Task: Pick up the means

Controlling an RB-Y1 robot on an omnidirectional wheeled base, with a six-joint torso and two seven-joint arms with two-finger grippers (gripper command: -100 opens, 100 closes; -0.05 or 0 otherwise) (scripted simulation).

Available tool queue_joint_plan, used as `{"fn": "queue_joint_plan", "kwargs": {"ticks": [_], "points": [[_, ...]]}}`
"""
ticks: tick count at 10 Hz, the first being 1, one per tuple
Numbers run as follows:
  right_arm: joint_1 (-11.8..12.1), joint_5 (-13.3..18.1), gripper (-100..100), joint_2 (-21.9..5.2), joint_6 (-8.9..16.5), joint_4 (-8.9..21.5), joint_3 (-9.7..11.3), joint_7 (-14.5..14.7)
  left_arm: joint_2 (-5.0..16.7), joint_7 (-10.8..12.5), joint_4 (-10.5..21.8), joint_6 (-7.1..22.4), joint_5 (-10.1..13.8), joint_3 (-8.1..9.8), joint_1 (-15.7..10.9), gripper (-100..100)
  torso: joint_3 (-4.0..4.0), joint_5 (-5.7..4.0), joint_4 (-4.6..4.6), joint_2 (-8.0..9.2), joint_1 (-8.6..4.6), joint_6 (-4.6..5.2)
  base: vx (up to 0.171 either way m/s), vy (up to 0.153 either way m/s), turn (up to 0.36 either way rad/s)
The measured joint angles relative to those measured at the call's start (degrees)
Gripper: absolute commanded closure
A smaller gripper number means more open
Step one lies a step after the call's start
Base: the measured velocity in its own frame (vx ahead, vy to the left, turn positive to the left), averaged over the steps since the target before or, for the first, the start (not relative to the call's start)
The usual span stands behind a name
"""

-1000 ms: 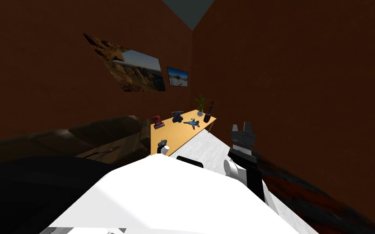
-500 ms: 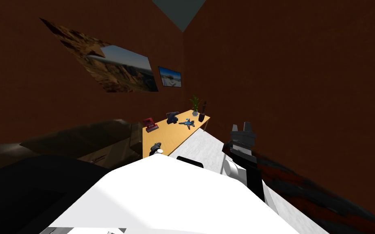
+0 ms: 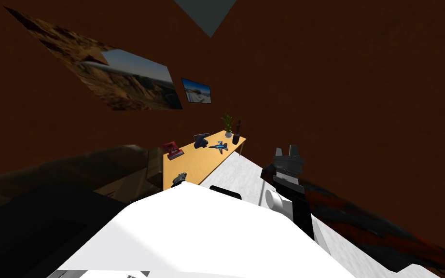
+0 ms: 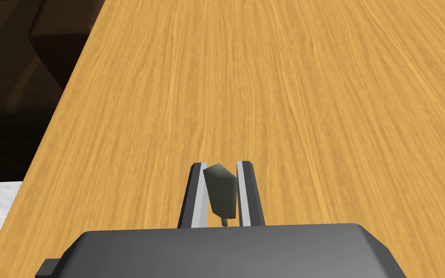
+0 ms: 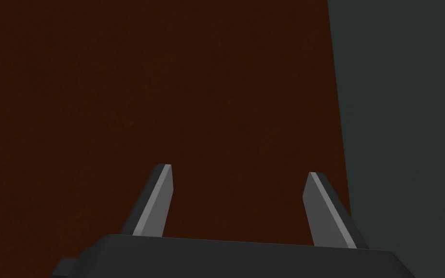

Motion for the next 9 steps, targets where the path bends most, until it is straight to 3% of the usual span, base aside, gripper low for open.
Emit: {"fn": "queue_joint_plan", "kwargs": {"ticks": [5, 7, 8, 9], "points": [[0.0, 0.0, 0, 0.0, 0.0, 0.0, 0.0, 0.0, 2.13, -0.29, -6.4, 2.46, 5.72, -1.16, 7.32, 100, 0.0, 0.0, 0.03, -0.04, -0.03, 0.05, 0.042, -0.047, -0.148], [0.0, 0.0, 0, 0.0, 0.0, 0.0, 0.0, 0.0, 4.22, 1.85, -7.01, 2.18, 8.0, -3.13, 9.96, 100, -0.01, 0.02, 0.04, -0.06, -0.11, 0.06, 0.029, -0.041, -0.061], [0.0, 0.0, 0, 0.0, 0.0, 0.0, 0.0, 0.0, 4.12, 1.8, -7.79, 2.4, 8.56, -3.03, 10.9, 100, 0.05, 0.0, 0.05, 0.05, 0.0, 0.0, 0.002, -0.006, 0.015], [0.0, 0.0, 0, 0.0, 0.0, 0.0, 0.0, 0.0, 4.1, 1.7, -7.91, 2.53, 8.64, -2.96, 11.02, 0, 0.07, 0.02, 0.06, 0.09, 0.07, 0.05, 0.0, 0.0, 0.0]]}}
